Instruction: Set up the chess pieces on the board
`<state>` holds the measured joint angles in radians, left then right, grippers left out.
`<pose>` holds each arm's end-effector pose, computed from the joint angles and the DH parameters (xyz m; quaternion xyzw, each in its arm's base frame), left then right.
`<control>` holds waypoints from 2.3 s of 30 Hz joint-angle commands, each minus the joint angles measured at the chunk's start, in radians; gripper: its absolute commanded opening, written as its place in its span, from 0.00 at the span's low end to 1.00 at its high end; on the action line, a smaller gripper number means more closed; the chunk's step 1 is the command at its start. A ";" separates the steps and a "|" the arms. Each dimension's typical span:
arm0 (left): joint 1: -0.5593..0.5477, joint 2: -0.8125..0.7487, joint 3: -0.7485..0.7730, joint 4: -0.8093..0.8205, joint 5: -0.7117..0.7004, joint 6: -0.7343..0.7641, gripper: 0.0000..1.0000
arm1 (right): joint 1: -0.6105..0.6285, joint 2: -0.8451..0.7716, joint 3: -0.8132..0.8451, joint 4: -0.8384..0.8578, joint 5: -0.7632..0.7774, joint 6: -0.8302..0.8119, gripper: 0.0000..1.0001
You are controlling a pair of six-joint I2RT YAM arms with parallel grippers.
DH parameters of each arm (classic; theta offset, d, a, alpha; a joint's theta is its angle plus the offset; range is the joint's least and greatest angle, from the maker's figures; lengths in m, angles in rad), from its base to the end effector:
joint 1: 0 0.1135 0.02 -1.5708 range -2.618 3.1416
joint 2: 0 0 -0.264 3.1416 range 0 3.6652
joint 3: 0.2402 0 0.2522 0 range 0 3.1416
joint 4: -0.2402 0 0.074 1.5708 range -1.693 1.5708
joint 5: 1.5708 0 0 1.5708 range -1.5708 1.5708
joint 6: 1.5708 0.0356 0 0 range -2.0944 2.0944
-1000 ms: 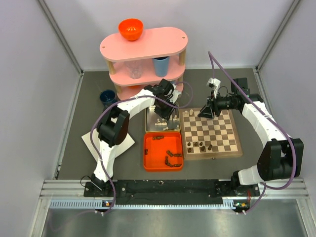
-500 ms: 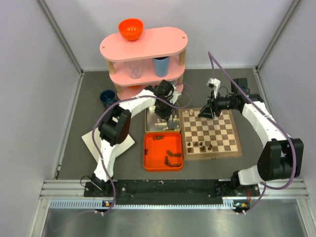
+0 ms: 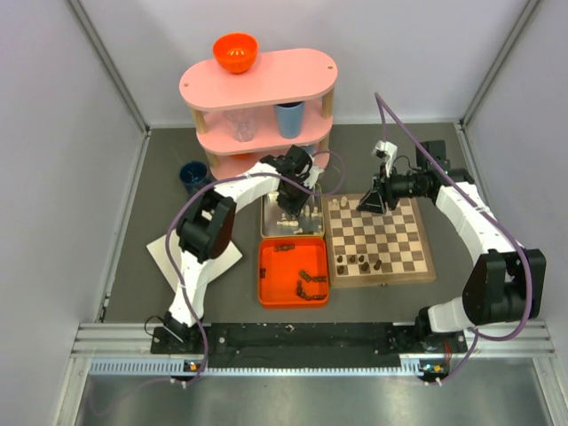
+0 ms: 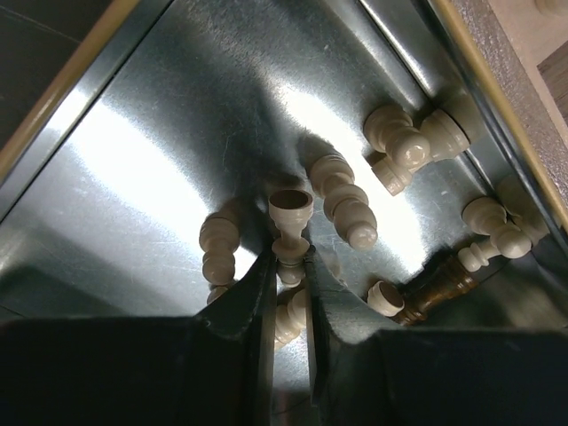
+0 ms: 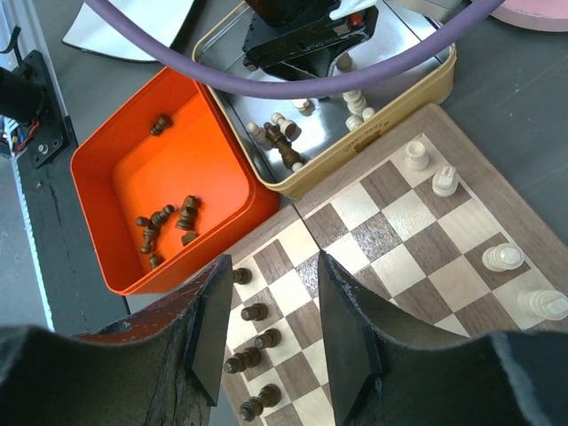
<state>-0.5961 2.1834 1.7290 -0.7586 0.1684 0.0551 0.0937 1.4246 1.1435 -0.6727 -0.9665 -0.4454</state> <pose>0.3744 -0.2612 0.1737 0.3278 0.9242 -0.1271 0.1488 0.2840 0.0561 0.2875 -0.3607 0.7757 0.3889 0.3422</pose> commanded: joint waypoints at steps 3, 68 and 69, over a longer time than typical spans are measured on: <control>0.005 -0.100 -0.045 0.034 -0.024 -0.018 0.14 | -0.014 -0.015 0.022 0.009 -0.040 -0.027 0.43; -0.076 -0.462 -0.329 0.085 0.965 -0.077 0.09 | 0.279 -0.064 -0.036 -0.291 -0.439 -0.555 0.52; -0.077 -0.462 -0.324 0.085 0.968 -0.078 0.09 | 0.282 -0.064 -0.036 -0.292 -0.439 -0.555 0.52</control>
<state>-0.6712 1.7309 1.3853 -0.7002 1.1130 -0.0341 0.3546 1.3945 1.0554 -0.9432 -1.3407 -0.9436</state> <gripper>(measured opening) 0.186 0.517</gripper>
